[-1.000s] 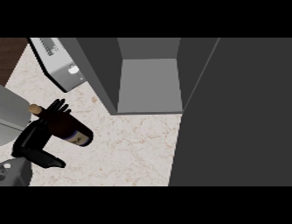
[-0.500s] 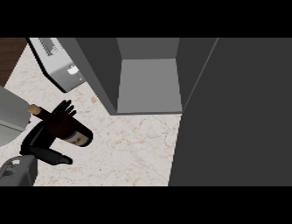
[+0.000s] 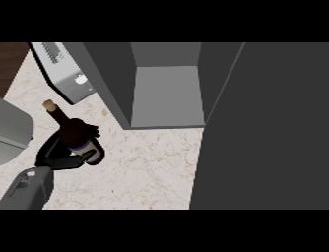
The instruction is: Pick up the wine, place it into the cabinet and close the cabinet
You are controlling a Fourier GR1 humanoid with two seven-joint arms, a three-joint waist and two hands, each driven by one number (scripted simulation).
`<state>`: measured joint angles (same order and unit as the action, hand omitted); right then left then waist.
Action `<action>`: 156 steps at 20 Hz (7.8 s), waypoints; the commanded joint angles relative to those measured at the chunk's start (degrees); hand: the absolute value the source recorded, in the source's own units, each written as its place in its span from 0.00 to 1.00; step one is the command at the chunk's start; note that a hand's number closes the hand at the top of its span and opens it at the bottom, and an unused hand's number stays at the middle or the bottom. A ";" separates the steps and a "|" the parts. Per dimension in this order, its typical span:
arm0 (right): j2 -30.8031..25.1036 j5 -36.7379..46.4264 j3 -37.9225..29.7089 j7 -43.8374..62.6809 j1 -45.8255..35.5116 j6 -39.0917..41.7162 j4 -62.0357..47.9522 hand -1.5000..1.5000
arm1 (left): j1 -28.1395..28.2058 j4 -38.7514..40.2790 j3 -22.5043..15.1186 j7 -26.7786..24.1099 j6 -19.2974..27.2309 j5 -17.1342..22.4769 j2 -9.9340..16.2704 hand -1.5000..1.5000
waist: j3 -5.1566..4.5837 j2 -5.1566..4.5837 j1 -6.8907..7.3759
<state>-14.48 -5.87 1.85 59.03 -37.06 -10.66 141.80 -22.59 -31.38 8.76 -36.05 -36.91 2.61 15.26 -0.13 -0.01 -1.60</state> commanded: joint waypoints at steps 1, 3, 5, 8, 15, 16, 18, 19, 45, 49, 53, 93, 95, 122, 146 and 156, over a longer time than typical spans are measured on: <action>-0.39 -3.93 -1.43 2.61 3.54 0.79 5.52 0.00 | 1.29 -0.37 -3.12 -8.82 -6.60 -2.59 -0.11 1.00 | 0.05 -0.03 0.42; -0.60 -4.24 -1.97 3.45 0.51 -0.06 4.00 0.00 | 0.15 -1.77 -4.50 -11.94 -5.08 -4.20 0.36 1.00 | -0.03 -0.03 0.02; -0.66 -3.84 -1.62 3.85 0.70 -0.21 3.84 0.00 | 1.48 -7.46 -7.79 -14.30 -2.31 -6.48 -0.91 1.00 | 0.04 0.39 0.54; -1.71 -5.30 -3.69 3.23 2.04 1.15 4.87 0.00 | 2.05 -6.70 -7.55 -16.34 7.80 -7.49 -4.27 1.00 | 0.08 0.12 0.60; -1.38 -6.47 -4.34 2.02 3.42 1.47 3.42 0.00 | 6.86 -9.78 -1.02 -12.80 30.64 -2.89 -14.44 1.00 | 0.17 0.22 1.25; -2.05 -5.53 -3.87 2.73 2.63 1.57 4.55 0.00 | 8.73 -13.78 -0.96 -11.88 30.67 -2.61 -12.85 1.00 | 0.18 0.40 1.69; -0.65 -5.15 -3.26 -0.23 7.15 2.24 5.95 0.00 | 8.21 -19.11 -1.88 -10.00 32.63 -1.69 -14.40 1.00 | 0.22 0.37 1.76; -0.56 -5.02 -3.43 0.75 3.07 0.89 2.92 0.00 | 9.04 -18.61 -3.23 -12.61 32.97 -1.58 -15.06 1.00 | 0.15 0.26 1.69; -1.68 -8.40 -6.99 4.91 3.96 0.99 5.69 0.00 | -4.99 -57.35 -30.06 33.84 65.22 8.33 -15.26 1.00 | 0.18 0.24 0.46; -0.02 -7.68 -5.14 0.62 5.92 2.48 4.64 0.00 | -14.93 -50.83 -26.16 37.50 68.69 9.98 -15.26 1.00 | 0.19 0.01 0.14; -0.54 -7.94 -5.83 1.37 4.79 2.62 4.56 0.00 | -17.97 -45.31 -24.46 33.50 68.17 10.89 -15.26 1.00 | 0.15 0.00 0.33; 0.85 -9.86 -6.71 -1.67 7.04 6.12 3.24 0.00 | -22.70 -2.89 -32.64 1.29 71.42 21.76 -15.26 1.00 | 0.10 -0.31 -0.86; -0.33 -11.15 -8.96 -4.39 4.88 7.85 -1.53 0.00 | -25.66 -1.20 -32.21 2.08 72.29 22.77 -15.26 1.00 | 0.11 -0.33 -0.48; 1.39 -10.06 -7.23 -3.38 4.36 7.44 -0.23 0.00 | -40.45 24.72 -21.14 -7.54 70.45 27.72 -14.03 1.00 | 0.10 -1.16 -2.55; 4.77 -8.02 -3.96 -6.70 2.87 6.85 -3.04 0.00 | -36.87 26.49 -13.42 -6.47 59.85 33.36 -15.23 1.00 | -0.02 -2.51 -4.36; 3.89 -10.07 -4.57 -5.29 0.22 7.69 -4.04 0.00 | -32.52 26.02 -12.76 -7.87 54.92 36.04 -15.26 1.00 | -0.05 -2.22 -6.97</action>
<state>-9.77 -13.01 -1.08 53.13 -37.18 -3.87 136.86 -56.91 -4.99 -4.19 -42.67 19.79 37.69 0.06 -0.22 -2.20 -7.54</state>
